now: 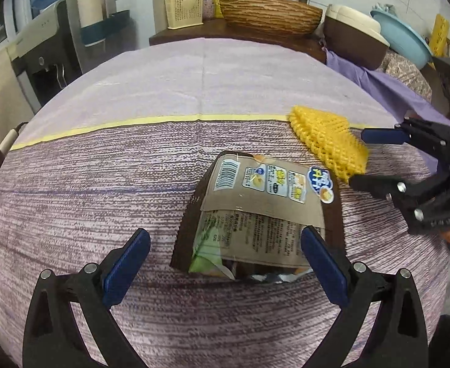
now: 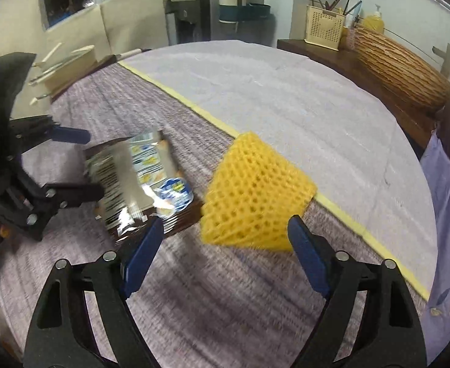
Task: Collect trash
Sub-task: 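Grasp the silver snack bag with the left gripper while the right grasps the yellow foam net, then carry the bag and net over the bin and open the right gripper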
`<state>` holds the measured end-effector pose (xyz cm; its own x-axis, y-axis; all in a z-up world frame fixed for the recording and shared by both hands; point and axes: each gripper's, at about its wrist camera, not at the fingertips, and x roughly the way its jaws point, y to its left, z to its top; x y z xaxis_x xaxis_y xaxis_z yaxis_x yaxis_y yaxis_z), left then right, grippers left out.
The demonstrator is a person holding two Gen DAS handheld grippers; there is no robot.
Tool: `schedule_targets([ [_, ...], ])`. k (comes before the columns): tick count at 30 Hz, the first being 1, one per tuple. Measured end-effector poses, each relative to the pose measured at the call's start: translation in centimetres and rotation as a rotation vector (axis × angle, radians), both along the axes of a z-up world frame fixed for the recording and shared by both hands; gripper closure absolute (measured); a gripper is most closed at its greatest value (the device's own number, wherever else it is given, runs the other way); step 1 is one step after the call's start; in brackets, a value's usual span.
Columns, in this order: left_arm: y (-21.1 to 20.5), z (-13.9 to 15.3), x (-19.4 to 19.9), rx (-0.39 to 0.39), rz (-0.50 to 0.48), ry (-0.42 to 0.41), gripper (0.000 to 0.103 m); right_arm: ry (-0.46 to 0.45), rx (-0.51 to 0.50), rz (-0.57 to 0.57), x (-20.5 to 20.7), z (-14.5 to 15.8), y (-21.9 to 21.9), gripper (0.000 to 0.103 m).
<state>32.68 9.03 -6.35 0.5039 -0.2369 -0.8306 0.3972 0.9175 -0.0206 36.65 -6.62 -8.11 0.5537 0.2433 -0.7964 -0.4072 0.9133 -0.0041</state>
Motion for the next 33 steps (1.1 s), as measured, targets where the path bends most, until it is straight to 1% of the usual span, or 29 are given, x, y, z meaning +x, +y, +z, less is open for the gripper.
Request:
schedule_targets([
  [1,0.1,-0.2,0.3,-0.003,0.001,0.009,0.006,0.013,-0.005,0.000,0.5,-0.2,0.1,0.033],
  [3,0.0,-0.5,0.7,-0.030,-0.008,0.035,0.006,0.029,-0.015,0.000,1.2,-0.8,0.2,0.043],
  [5,-0.2,-0.7,0.7,-0.047,-0.023,0.048,0.006,0.021,-0.034,-0.005,1.6,-1.2,0.2,0.049],
  [7,-0.6,-0.7,0.4,-0.036,-0.039,0.026,0.015,-0.003,-0.061,-0.001,1.4,-1.3,0.3,0.055],
  [8,-0.8,-0.6,0.2,-0.026,-0.047,0.013,0.024,-0.013,-0.069,0.001,1.1,-1.3,0.3,0.062],
  [9,-1.2,-0.7,-0.1,-0.008,-0.054,-0.002,0.031,-0.018,-0.070,0.006,1.0,-1.3,0.4,0.065],
  [10,-1.4,-0.7,-0.1,0.002,-0.055,-0.009,0.033,-0.021,-0.069,0.011,1.0,-1.3,0.4,0.070],
  [12,-1.6,-0.6,0.0,0.005,-0.048,-0.020,0.051,-0.032,-0.078,0.007,0.9,-1.3,0.3,0.077],
  [13,-1.6,-0.5,-0.1,-0.005,-0.044,-0.017,0.056,-0.033,-0.071,0.004,0.9,-1.2,0.1,0.082],
  [14,-1.6,-0.4,0.0,-0.013,-0.042,-0.014,0.064,-0.032,-0.063,-0.001,0.8,-1.1,-0.1,0.085],
  [15,-1.6,-0.2,-0.1,-0.018,-0.037,-0.018,0.071,-0.033,-0.057,-0.008,0.8,-1.0,-0.3,0.086],
  [17,-1.6,0.1,-0.3,-0.018,-0.029,-0.031,0.077,-0.037,-0.055,-0.023,0.7,-1.0,-0.6,0.087],
  [21,-1.5,0.6,-0.8,-0.054,-0.021,-0.039,0.083,-0.045,-0.036,-0.038,0.1,-0.9,-1.2,0.087],
  [24,-1.8,1.3,-1.7,-0.070,-0.015,-0.067,0.086,-0.058,-0.014,-0.050,-0.5,-0.5,-1.8,0.088],
  [28,-2.0,3.0,-3.4,-0.115,-0.002,-0.114,0.087,-0.102,0.000,-0.067,-1.9,0.7,-2.9,0.088],
  [33,-2.6,4.9,-6.5,-0.141,-0.009,-0.174,0.089,-0.167,0.014,-0.099,-4.5,2.4,-4.8,0.088],
])
